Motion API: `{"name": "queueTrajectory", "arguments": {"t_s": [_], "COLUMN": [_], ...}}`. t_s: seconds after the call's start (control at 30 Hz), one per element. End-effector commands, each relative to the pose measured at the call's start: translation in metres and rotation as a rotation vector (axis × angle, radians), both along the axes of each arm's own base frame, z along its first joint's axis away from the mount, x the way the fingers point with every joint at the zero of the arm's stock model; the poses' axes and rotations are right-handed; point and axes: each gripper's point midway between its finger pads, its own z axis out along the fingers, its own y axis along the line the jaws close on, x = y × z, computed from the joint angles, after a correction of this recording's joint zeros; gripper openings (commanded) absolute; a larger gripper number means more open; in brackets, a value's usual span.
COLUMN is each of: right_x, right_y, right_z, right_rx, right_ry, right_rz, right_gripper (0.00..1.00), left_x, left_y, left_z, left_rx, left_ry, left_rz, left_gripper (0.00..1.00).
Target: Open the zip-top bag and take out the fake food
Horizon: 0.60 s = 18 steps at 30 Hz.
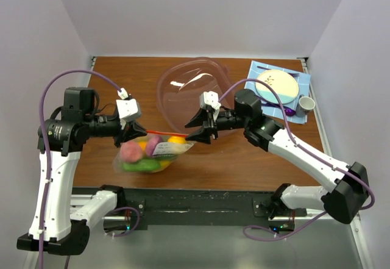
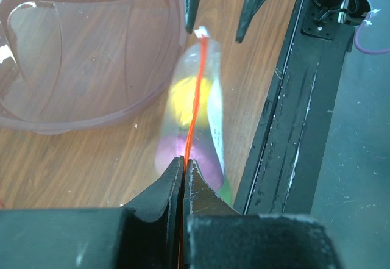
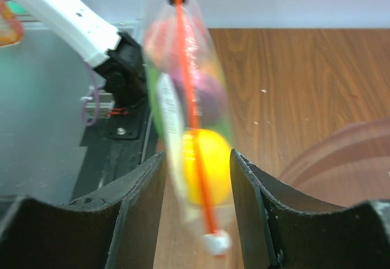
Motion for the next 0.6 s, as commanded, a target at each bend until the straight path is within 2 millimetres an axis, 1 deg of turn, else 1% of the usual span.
{"name": "queueTrajectory", "arguments": {"t_s": [0.0,0.1,0.23,0.33,0.43,0.57], "right_x": [-0.017,-0.014,-0.002,0.002,0.001,0.004], "right_y": [-0.002,-0.001,0.003,0.005,0.007,0.014], "right_z": [0.016,0.006,-0.004,-0.004,-0.002,-0.01], "right_rx": [0.03,0.012,-0.01,-0.011,-0.006,-0.013], "right_ry": [0.014,0.029,0.032,0.024,0.035,0.067], "right_rz": [0.074,0.064,0.024,0.017,0.034,0.05], "right_gripper": [0.5,0.5,0.48,0.48,0.48,0.47], "left_x": [0.0,-0.001,-0.005,-0.007,-0.008,-0.009], "left_y": [-0.003,-0.004,-0.004,-0.004,-0.004,-0.005], "left_z": [0.007,0.005,0.007,0.008,0.009,0.009], "left_rx": [-0.017,-0.022,-0.022,-0.023,-0.023,-0.029], "left_ry": [-0.083,-0.072,-0.067,-0.065,-0.072,-0.068], "left_rz": [-0.029,-0.033,-0.049,-0.05,-0.052,-0.054], "left_gripper": [0.02,0.02,0.02,0.03,0.03,0.03]}}
